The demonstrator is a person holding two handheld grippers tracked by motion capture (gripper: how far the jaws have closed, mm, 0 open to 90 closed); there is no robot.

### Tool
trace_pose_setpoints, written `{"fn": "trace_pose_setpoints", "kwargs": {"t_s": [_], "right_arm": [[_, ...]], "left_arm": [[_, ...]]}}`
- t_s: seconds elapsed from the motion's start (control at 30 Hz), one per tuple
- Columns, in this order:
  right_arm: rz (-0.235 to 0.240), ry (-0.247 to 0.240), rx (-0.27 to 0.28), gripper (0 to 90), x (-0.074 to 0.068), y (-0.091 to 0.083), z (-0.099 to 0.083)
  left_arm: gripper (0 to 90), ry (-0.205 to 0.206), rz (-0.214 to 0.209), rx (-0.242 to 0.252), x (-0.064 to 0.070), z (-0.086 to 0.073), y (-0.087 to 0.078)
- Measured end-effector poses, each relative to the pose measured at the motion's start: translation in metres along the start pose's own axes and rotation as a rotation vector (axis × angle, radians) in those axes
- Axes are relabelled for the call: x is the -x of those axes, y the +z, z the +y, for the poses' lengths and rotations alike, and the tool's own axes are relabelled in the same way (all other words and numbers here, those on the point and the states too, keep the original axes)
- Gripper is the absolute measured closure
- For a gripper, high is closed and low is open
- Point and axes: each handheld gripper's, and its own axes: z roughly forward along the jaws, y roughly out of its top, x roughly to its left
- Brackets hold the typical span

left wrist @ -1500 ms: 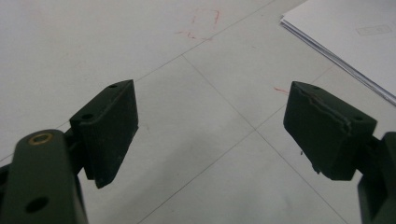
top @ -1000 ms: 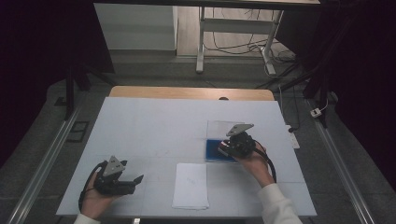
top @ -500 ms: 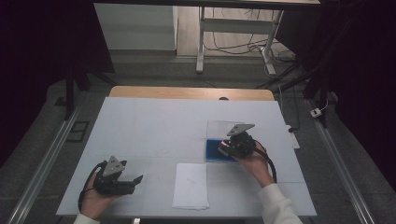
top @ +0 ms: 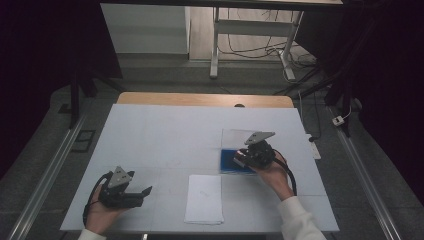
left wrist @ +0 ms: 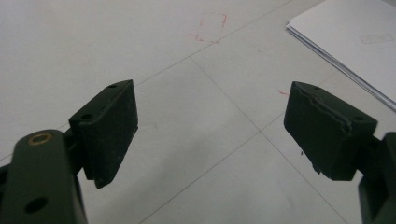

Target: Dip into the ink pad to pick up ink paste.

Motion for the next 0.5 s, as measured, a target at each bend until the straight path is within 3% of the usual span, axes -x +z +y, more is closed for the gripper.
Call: {"fn": "trace_pose_setpoints", "kwargs": {"t_s": [0.13,0.5], "right_arm": [[0.006,0.018,0.052,69.9,0.001,-0.007,0.001],[-0.013,0.022,0.124,69.9,0.002,-0.036,0.007]], "left_arm": [[18.2,0.007,0.006,-0.003,0.001,0.0,-0.001],[18.3,0.01,0.004,0.0,0.0,-0.001,-0.001]]}}
